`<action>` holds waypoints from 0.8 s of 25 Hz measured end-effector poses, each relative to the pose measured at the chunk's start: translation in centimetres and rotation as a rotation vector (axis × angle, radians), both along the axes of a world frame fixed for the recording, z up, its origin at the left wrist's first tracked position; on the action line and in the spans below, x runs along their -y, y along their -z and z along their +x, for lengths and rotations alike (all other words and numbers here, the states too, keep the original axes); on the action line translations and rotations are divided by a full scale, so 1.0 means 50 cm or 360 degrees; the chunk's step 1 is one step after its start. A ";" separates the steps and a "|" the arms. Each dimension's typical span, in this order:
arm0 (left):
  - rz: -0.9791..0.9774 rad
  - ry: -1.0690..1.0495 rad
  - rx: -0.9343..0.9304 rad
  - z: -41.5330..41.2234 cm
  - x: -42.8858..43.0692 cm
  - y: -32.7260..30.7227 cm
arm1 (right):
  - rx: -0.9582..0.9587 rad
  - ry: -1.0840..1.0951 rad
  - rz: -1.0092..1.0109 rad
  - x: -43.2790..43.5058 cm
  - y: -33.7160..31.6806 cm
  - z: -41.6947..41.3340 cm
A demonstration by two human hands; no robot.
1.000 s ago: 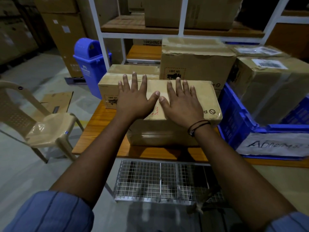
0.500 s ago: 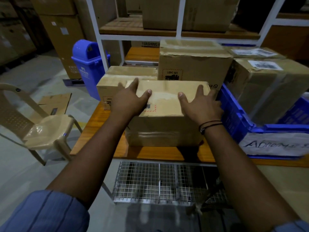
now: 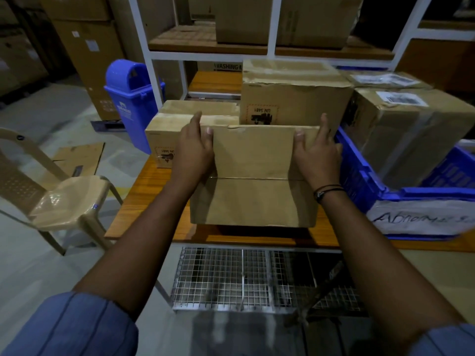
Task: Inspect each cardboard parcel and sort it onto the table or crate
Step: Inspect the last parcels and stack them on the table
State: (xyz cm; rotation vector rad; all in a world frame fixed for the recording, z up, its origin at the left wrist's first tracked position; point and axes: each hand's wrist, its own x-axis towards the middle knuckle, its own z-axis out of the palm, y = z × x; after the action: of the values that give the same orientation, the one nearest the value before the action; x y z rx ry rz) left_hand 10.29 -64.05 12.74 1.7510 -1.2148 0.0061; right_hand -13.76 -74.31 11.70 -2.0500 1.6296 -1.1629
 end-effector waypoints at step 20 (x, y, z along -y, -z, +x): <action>0.0391 -0.0091 0.0638 -0.050 -0.008 0.138 | -0.0896 -0.0019 -0.0384 -0.050 0.130 0.067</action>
State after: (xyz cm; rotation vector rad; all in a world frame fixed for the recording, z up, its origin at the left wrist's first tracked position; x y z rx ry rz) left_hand 7.79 -63.65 5.84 2.0644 -1.5008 0.2628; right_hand -10.40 -71.81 5.21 -2.7217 1.7664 -0.8538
